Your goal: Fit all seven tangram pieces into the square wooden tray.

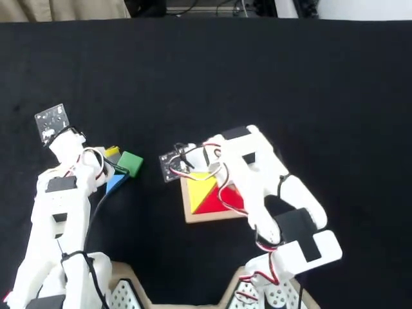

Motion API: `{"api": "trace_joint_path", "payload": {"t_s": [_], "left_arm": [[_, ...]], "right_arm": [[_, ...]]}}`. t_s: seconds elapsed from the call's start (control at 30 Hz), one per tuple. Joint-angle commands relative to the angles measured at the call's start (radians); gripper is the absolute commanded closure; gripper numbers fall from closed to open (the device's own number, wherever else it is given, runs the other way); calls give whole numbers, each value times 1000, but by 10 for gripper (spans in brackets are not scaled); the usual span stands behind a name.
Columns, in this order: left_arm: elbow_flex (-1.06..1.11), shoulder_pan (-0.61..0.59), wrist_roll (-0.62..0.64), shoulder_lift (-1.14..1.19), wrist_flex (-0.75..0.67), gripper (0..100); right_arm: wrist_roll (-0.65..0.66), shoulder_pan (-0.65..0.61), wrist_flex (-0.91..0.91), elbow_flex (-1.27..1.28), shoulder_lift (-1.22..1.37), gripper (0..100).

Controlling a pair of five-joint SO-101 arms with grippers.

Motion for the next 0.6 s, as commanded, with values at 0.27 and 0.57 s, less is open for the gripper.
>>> {"api": "trace_joint_path", "payload": {"t_s": [0.27,0.57], "left_arm": [[-13,4,-3,-25,-12,712],[-12,4,-3,-25,-12,712]], "right_arm": [[-38,12,-17,-13,-21,904],[-275,12,-14,-4,-194,904]]}}
